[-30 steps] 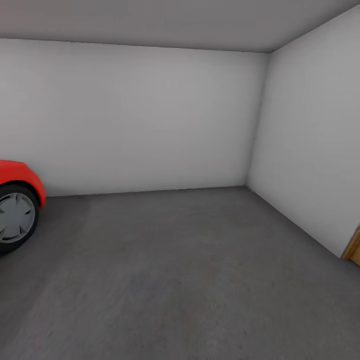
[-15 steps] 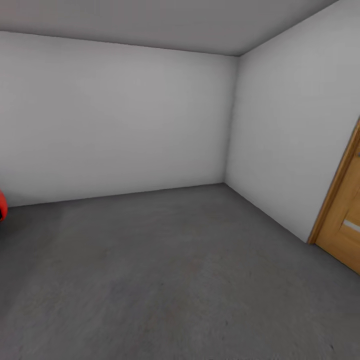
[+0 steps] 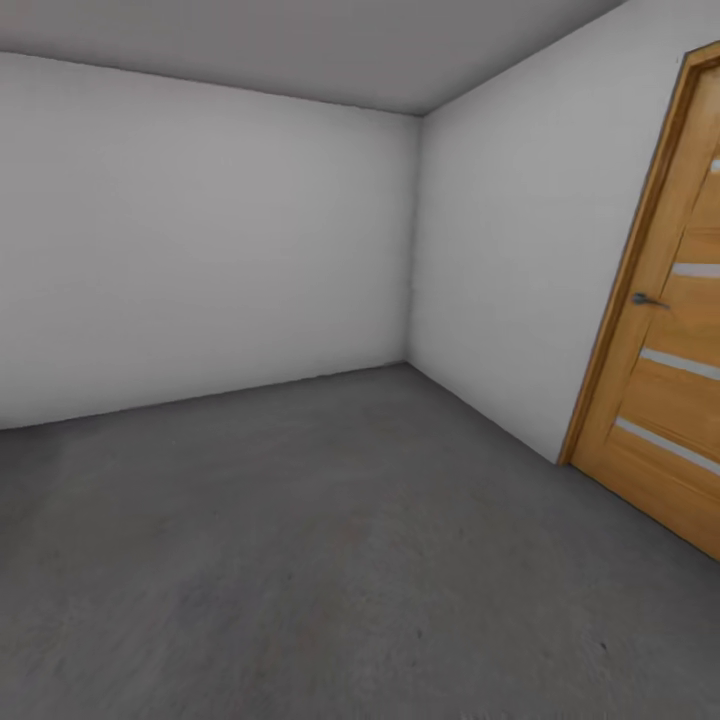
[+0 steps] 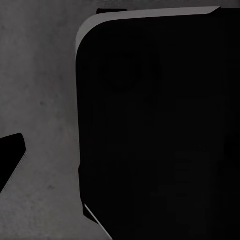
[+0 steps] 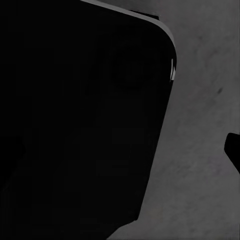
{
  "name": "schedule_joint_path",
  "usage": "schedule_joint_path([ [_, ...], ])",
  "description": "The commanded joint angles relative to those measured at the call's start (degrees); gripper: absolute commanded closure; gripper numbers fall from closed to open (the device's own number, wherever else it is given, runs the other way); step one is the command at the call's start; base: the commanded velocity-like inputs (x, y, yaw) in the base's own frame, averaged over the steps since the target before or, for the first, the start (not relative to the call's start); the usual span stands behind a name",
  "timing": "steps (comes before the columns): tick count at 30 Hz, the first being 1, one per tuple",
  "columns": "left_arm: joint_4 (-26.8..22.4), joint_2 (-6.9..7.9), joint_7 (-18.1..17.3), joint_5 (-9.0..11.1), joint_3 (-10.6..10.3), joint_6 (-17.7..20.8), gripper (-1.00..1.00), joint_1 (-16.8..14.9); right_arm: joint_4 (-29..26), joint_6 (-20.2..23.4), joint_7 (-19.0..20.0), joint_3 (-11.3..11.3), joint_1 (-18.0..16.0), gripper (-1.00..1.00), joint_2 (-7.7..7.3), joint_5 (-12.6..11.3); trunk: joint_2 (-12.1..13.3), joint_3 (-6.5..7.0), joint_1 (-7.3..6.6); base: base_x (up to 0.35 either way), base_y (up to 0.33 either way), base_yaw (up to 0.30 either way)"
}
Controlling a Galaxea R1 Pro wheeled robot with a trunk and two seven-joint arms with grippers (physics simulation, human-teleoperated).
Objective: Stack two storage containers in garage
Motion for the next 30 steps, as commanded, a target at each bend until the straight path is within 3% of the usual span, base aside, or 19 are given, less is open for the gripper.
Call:
schedule_joint_path([
  [1,0.0,0.00,0.0,0.1,0.0,-0.1,-1.00,0.0,0.0,-0.2,0.1,0.5,0.0,-1.00,-0.01,-0.6,0.0,-0.05,0.00,0.000,0.000,-0.289],
  [30,0.0,-0.08,0.0,0.1,-0.1,-0.1,-1.00,0.0,0.0,-0.2,0.1,0.5,0.0,-1.00,-0.01,-0.6,0.0,0.35,0.00,0.000,0.000,-0.282],
])
